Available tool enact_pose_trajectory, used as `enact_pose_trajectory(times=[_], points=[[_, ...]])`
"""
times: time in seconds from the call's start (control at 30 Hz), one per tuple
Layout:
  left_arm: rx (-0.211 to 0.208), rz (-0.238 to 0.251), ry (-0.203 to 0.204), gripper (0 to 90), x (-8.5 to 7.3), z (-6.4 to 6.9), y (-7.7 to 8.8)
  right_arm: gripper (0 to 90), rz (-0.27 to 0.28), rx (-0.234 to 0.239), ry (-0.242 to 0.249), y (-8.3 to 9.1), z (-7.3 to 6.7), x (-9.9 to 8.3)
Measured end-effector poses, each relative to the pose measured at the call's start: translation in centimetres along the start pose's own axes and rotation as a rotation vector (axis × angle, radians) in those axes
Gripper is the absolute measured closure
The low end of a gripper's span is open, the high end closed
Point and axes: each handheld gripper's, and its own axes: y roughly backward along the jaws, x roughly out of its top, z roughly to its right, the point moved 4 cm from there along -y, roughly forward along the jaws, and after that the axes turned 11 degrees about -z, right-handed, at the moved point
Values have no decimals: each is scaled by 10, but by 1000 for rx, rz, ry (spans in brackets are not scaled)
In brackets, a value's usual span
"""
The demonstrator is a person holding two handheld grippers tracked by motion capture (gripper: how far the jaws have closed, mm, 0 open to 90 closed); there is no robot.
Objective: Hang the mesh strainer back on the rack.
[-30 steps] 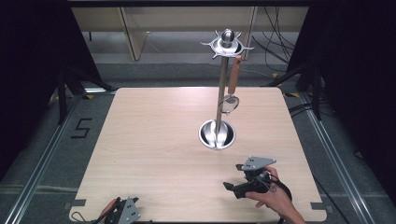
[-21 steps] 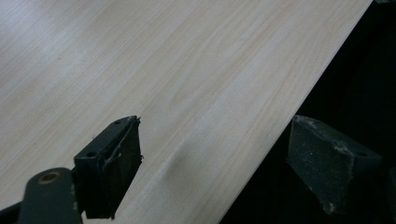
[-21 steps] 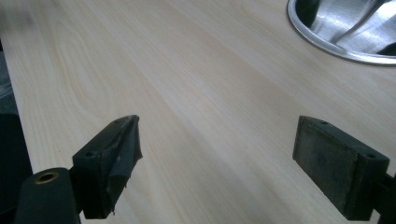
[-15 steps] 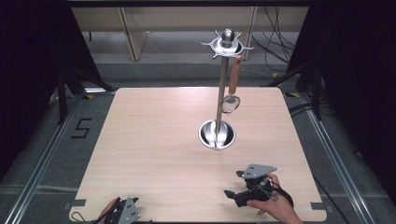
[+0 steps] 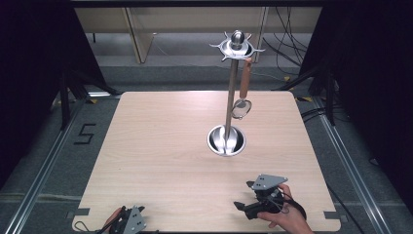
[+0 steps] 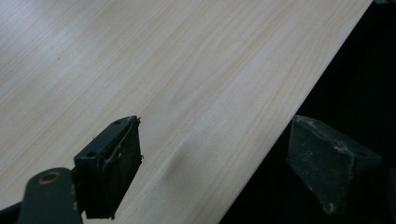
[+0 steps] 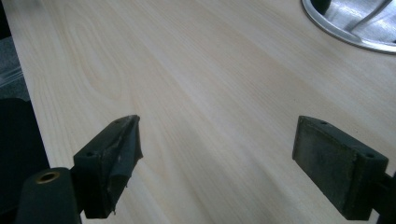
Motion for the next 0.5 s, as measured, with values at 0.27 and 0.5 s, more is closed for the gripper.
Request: enact_pose_trajectory(times=[0.27, 0.5], points=[[0, 1, 1, 168, 0, 0, 0, 165, -6, 3, 2, -1, 0, -1], [1, -5, 2, 168, 0, 0, 0, 167, -4, -5, -2, -1, 2, -1]])
